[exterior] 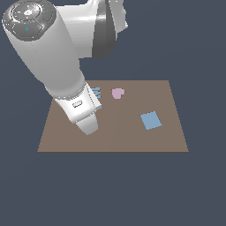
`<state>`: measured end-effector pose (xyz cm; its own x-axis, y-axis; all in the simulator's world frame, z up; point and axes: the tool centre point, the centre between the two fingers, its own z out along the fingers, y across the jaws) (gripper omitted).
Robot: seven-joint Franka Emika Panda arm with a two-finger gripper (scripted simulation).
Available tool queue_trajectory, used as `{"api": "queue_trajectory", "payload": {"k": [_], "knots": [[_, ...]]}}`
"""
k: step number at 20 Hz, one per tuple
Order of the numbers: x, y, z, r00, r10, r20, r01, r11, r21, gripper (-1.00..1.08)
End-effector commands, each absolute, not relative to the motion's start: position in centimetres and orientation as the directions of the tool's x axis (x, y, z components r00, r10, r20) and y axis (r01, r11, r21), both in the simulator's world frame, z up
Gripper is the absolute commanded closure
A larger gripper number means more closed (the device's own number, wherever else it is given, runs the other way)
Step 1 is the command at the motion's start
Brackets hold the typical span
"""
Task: Insert a designated object into the corresponding slot on a board.
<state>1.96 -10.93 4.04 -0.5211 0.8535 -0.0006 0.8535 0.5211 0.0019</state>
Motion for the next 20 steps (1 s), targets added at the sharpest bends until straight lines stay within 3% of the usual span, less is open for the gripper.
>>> {"api": "queue_trajectory", "payload": {"k": [1, 12, 13, 20], "knots": [[2.1, -11.0, 4.1, -0.535, 0.845, -0.001, 0.845, 0.535, 0.002, 1.08], [2.2, -10.9, 3.0, -0.54, 0.842, -0.001, 0.842, 0.54, 0.002, 1.08], [2.2, -10.9, 3.0, -0.54, 0.842, -0.001, 0.842, 0.54, 0.002, -0.92], [2.2, -10.9, 3.0, -0.54, 0.842, -0.001, 0.842, 0.54, 0.002, -0.92]]}}
